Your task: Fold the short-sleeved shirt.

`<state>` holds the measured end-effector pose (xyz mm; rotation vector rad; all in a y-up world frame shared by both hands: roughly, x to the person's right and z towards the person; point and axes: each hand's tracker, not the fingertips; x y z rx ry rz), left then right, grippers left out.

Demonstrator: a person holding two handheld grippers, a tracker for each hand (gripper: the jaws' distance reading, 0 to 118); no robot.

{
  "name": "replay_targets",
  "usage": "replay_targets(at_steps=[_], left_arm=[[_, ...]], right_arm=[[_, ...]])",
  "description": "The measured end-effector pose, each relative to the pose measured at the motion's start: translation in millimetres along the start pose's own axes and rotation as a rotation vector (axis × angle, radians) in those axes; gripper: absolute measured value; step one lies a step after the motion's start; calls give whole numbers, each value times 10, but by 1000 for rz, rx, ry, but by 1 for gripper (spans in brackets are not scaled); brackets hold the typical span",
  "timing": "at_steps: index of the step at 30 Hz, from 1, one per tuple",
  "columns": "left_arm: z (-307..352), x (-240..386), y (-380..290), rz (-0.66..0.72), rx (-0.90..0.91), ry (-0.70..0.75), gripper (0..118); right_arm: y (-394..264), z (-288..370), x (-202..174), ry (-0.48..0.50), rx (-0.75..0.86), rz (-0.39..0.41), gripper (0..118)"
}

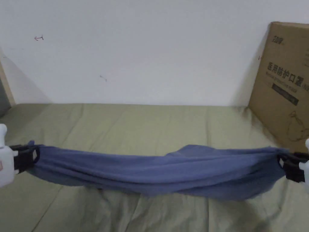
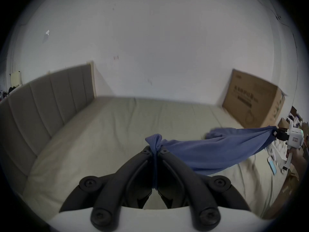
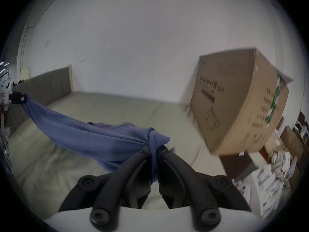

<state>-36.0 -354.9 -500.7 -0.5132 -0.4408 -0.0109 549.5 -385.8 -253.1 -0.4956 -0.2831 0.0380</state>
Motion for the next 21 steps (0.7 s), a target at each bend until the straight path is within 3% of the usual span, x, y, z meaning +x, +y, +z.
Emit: replay_targets(at_steps=[7,14,21], left_arm=[[557,-112,-1190,76,-208,-58,3],[1331,-212,-1674,107,-253,-67,3],[1559,-237,-2156,100,-330,-56,4]], right_arm=[[-1251,886,7,81,-124,25,7],[-1801,1758,9,121,-139,51,7],[-2220,2029,-105,144,-215,108,7]])
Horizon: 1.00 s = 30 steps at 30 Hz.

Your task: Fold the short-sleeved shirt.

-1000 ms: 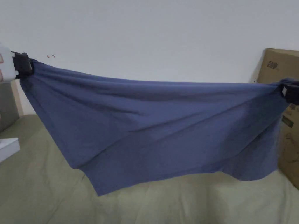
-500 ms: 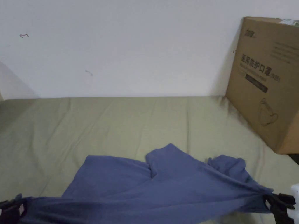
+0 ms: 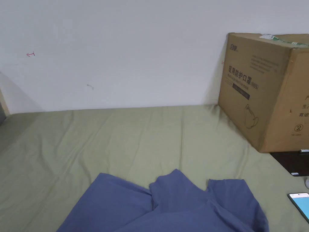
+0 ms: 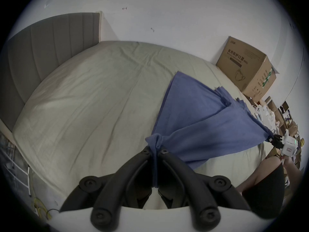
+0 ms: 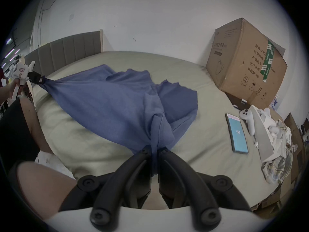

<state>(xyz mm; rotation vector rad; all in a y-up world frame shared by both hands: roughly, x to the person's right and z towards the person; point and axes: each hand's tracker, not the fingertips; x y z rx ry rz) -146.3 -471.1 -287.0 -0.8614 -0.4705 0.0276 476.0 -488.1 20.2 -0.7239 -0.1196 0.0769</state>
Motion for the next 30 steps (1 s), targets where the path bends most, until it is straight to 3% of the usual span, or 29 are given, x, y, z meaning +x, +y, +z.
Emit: replay_targets(at_steps=[2,3,5,6,8,12,14,15,16,17,18,19,20,21,22,24,26,28,29,30], left_arm=[[-55,-72,-156,21,-7,7,10],[-51,-82,-211,32,-9,15,33],[75,19,-280,44,-16,30,102],[155,45,-325,35,-5,38,118],[489,132,-377,-17,142,17,110],[1186,453,-549,-33,279,66,112],[1309,628,-459,-17,323,86,108],[1381,681,-502,-11,312,65,90],[1445,746,-549,-5,321,66,55],[1273,509,-710,6,324,78,2],[1229,516,-757,11,312,121,0],[1203,521,-826,2,322,166,0],[1160,472,-857,-15,280,101,0],[1106,456,-894,-25,252,67,0],[1031,424,-922,-32,253,116,0],[923,363,-906,-61,240,132,0],[823,287,-812,-23,248,147,0],[654,107,-687,52,235,138,0],[565,52,-577,80,213,137,10],[429,-23,-496,105,173,149,54]], right_arm=[[-84,-47,-9,-3,-17,-20,10],[-120,-65,11,-12,-36,-52,26],[-164,-56,51,-43,-79,-121,81],[-179,3,72,-45,-62,-164,106],[-131,263,59,-70,51,-199,110],[73,860,-216,-151,247,-172,109],[179,1101,-428,-146,307,-215,108],[213,1166,-501,-111,319,-239,106],[244,1228,-580,-67,329,-260,98],[266,1270,-659,-26,352,-262,76],[297,1296,-756,-13,364,-248,18],[347,1294,-842,-33,353,-228,0],[399,1277,-919,-100,345,-166,0],[438,1282,-940,-78,343,-200,0],[535,1263,-989,26,298,-191,0],[627,1279,-1093,-34,310,-142,0],[750,1327,-1116,28,319,-153,0],[830,1359,-1158,27,330,-166,0],[870,1364,-1182,30,326,-163,0],[895,1350,-1185,33,317,-156,0]])
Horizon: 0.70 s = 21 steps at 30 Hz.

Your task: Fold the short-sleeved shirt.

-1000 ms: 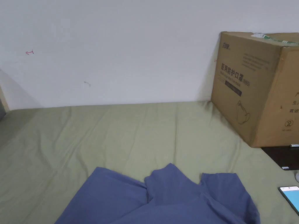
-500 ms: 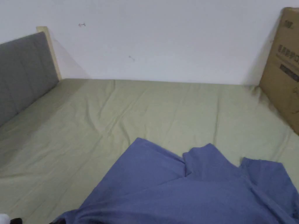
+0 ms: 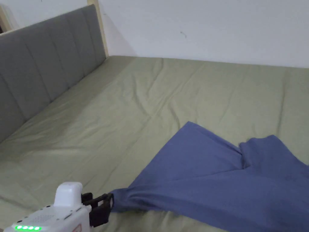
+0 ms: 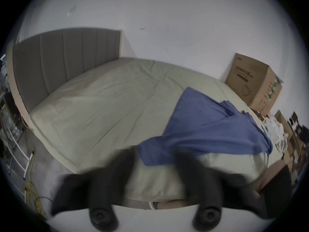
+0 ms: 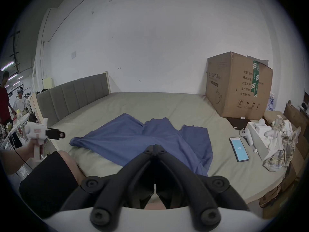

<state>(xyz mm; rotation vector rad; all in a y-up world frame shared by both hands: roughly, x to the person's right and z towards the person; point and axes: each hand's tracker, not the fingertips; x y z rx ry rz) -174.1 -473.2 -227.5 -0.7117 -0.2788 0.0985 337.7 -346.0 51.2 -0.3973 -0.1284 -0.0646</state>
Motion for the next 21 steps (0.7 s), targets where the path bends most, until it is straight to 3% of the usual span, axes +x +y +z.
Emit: replay_targets(at_steps=[1,2,7,8,9,10,11,14,17,21], left_arm=[[-163,-38,37,16,-59,-5,95],[-288,-75,49,24,-74,-16,117],[-756,-32,67,39,-139,-4,110],[-819,-29,26,44,-154,-9,102],[-859,-8,-23,59,-187,5,71],[-850,62,-66,27,-177,80,58],[-782,98,-90,-35,-115,106,53],[-727,285,-158,-150,-95,28,9],[-676,372,-197,-243,-84,44,5],[-484,215,-104,-60,-18,-46,5]], right_arm=[[28,-9,-37,2,-7,7,0],[51,-13,-71,9,-9,13,0],[108,-72,-207,37,-13,39,0],[101,-96,-200,38,-15,40,0],[101,-117,-206,36,-19,39,0],[101,-138,-213,33,-26,35,0],[102,-155,-218,28,-34,28,0],[85,-235,-163,34,-57,8,0],[128,-348,-162,35,-79,37,0],[258,-732,-64,84,-128,47,0]])
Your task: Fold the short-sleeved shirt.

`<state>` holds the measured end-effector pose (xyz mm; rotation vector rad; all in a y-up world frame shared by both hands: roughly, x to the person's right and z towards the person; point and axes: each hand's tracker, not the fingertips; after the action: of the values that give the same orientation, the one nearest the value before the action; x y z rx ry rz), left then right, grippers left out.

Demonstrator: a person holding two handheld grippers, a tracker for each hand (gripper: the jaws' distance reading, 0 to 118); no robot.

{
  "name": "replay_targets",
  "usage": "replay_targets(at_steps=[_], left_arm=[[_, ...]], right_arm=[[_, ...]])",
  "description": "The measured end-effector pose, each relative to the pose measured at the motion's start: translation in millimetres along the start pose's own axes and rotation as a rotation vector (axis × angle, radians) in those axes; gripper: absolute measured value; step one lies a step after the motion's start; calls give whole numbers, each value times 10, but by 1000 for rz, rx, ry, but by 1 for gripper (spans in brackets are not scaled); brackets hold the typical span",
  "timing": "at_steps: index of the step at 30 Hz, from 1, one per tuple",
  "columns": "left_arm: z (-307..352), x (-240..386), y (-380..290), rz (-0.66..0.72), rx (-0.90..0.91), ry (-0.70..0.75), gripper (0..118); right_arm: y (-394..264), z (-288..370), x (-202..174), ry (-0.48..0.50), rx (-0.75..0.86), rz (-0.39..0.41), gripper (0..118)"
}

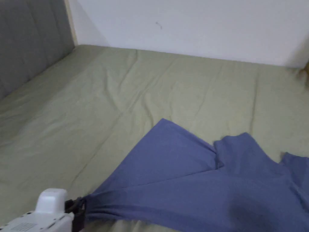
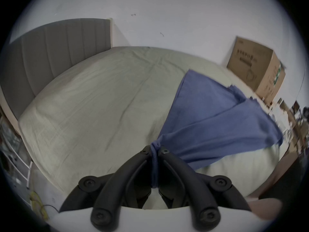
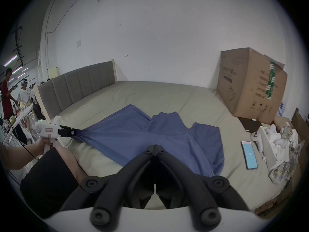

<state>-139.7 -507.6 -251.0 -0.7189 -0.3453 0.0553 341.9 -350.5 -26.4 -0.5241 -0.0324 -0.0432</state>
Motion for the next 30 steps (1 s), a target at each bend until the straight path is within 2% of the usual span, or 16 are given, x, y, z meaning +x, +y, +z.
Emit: replay_targets(at_steps=[3,6,7,8,9,10,12,15,18,20,22,23,24,26,28,30], left_arm=[[88,32,61,-49,20,10,5],[101,107,103,-60,19,3,5],[85,115,110,-59,13,1,5],[72,113,111,-56,9,2,5],[61,119,127,-50,4,6,5],[51,122,148,-38,1,10,5],[23,97,163,-15,-9,4,5],[-21,85,202,-13,-22,10,5],[-72,120,236,-25,-38,12,5],[-93,157,252,-44,-43,13,5],[-99,174,262,-51,-47,11,5],[-89,189,269,-52,-48,7,5],[-71,208,280,-51,-46,5,5],[-10,208,307,-54,-36,0,5],[104,213,402,-54,-13,-4,5],[263,197,533,-49,26,-26,5]], right_arm=[[131,-649,154,-13,-61,52,0],[282,-1550,391,-16,-100,52,2],[286,-1919,601,-14,-117,37,15],[327,-2213,708,-3,-157,17,36],[380,-2565,834,3,-227,-14,68],[400,-2863,969,-6,-284,-29,80],[404,-3334,1187,-64,-342,-24,82],[352,-3746,1414,-156,-374,-31,82],[240,-3917,1545,-90,-442,-149,81],[217,-3803,1494,-104,-380,-125,73],[210,-3665,1446,-89,-365,-116,16],[199,-3596,1405,-77,-358,-114,0],[192,-3531,1367,-58,-370,-113,0],[155,-3403,1288,58,-423,-132,0],[298,-2956,1051,-23,-342,-39,0],[481,-2518,1013,-20,-234,-89,0]])
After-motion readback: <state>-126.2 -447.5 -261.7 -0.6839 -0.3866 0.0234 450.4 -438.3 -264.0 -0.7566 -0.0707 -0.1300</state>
